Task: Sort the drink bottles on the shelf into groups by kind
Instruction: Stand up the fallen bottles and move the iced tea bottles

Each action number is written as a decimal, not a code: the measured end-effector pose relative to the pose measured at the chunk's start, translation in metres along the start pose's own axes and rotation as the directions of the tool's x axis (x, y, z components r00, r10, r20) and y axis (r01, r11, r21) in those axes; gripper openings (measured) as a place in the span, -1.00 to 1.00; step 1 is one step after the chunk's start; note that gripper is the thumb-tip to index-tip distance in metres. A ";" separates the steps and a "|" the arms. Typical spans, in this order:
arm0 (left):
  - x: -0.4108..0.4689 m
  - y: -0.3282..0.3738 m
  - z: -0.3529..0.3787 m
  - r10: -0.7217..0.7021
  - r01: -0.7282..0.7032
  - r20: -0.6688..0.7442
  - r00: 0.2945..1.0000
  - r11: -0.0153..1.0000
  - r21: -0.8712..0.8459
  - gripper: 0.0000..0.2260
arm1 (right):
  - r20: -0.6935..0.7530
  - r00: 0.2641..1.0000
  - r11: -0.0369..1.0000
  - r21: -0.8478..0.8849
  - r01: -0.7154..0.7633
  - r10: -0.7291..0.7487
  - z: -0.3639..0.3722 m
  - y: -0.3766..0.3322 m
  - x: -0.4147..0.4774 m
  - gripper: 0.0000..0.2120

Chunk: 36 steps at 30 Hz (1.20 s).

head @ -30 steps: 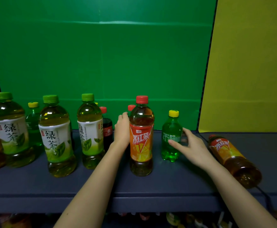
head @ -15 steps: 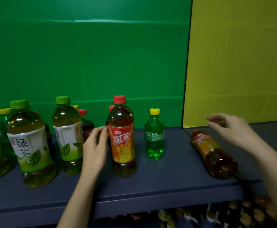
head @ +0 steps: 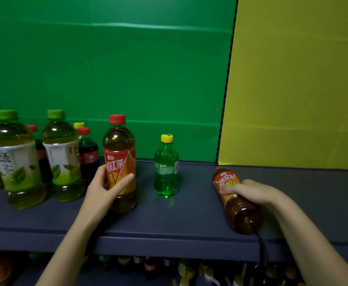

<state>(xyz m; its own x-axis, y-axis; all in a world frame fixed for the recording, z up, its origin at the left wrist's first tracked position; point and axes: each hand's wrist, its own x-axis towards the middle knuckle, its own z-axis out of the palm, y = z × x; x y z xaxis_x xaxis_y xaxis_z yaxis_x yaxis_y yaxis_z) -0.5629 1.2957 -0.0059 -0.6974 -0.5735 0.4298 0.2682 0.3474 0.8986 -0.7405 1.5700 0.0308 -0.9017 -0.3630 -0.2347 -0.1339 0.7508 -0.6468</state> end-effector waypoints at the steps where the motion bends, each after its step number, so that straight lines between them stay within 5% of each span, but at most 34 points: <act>1: 0.000 0.001 0.001 -0.001 0.001 0.004 1.000 0.999 0.047 -0.56 | 0.006 1.000 0.998 0.051 0.027 -0.028 0.001 0.002 -0.001 -0.52; 4: 0.003 0.002 0.000 0.016 -0.014 -0.018 1.000 0.992 0.127 -0.56 | -0.068 0.991 0.979 0.164 0.124 -0.115 0.010 0.006 -0.002 -0.34; 9: 0.004 0.008 -0.003 0.044 -0.026 -0.096 0.994 0.982 0.188 -0.51 | -0.310 0.890 0.854 0.300 0.425 -0.334 0.034 -0.006 -0.012 -0.52; 15: -0.018 0.017 -0.016 0.068 -0.017 -0.232 0.970 0.977 0.214 -0.50 | -0.402 0.768 0.684 0.363 0.633 -0.498 0.065 -0.031 -0.034 -0.27; 23: -0.069 0.039 -0.090 0.102 0.028 -0.405 0.909 0.953 0.303 -0.30 | -0.340 0.640 0.515 0.391 0.763 -0.689 0.120 -0.088 -0.055 -0.31; 30: -0.116 0.048 -0.178 0.124 0.098 -0.550 0.826 0.929 0.357 -0.54 | -0.276 0.560 0.413 0.444 0.795 -0.781 0.192 -0.155 -0.079 -0.29; 36: -0.143 0.047 -0.268 0.137 0.137 -0.618 0.774 0.917 0.375 -0.45 | -0.213 0.505 0.349 0.502 0.791 -0.837 0.266 -0.219 -0.112 -0.30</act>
<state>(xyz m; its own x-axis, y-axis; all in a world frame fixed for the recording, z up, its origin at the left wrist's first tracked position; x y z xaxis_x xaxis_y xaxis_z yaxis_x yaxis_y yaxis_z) -0.2725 1.1953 -0.0020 -0.0922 -0.8549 0.5106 -0.0993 0.5181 0.8495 -0.5011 1.2997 0.0056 -0.4307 -0.6936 0.5774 -0.5539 -0.3020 -0.7759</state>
